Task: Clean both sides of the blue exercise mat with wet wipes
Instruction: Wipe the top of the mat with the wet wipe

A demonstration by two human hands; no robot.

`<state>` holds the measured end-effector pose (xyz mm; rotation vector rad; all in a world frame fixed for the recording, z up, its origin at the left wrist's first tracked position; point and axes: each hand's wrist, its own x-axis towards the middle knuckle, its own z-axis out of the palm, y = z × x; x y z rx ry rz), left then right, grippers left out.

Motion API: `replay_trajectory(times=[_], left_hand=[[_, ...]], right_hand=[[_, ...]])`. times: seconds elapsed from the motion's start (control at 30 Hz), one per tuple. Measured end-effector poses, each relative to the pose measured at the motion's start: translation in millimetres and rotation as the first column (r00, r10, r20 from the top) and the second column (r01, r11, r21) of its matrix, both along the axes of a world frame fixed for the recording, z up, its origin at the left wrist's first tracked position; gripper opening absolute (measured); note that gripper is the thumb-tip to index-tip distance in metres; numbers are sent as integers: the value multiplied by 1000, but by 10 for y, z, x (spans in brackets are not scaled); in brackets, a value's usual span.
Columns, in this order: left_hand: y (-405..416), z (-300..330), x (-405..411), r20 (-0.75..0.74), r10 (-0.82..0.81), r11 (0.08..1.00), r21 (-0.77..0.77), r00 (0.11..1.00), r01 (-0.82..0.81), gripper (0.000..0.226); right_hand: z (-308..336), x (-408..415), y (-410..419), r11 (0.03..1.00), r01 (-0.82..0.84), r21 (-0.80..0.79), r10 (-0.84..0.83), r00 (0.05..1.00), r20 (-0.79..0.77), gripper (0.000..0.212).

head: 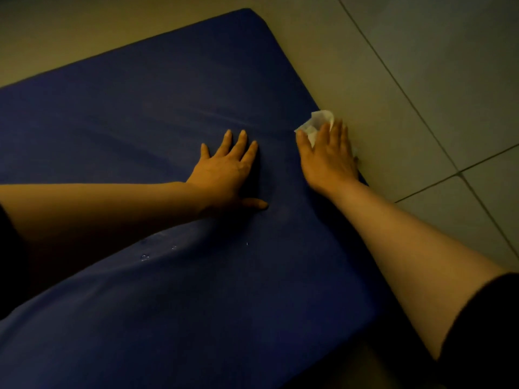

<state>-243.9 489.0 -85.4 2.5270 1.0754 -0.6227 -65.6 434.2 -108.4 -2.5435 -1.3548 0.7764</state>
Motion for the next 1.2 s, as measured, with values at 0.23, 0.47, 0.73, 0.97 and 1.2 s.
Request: replay_trajectory(times=[0.23,0.47,0.73,0.97,1.2], left_hand=[[11,3,-34,7,-19,999,38,1000,19,118],[50,60,-54,15,-30,999,44,999,29,118],[84,62,-52,2,-51,997,53,999,51,115],[318,103,-77,-12,-228,948,227,974,225,78],[387,-19,-19,49,-77,977,202,996,66,110]], right_hand=[[-20,-282,-464,915,-403,1,397,903,163,81],[30,-168,230,996,-82,-19,83,996,24,79],[3,-286,-247,925,-379,1,373,910,181,78],[-105,-108,390,987,-152,-61,159,977,140,89],[-23,-166,34,955,-297,16,291,946,145,80]])
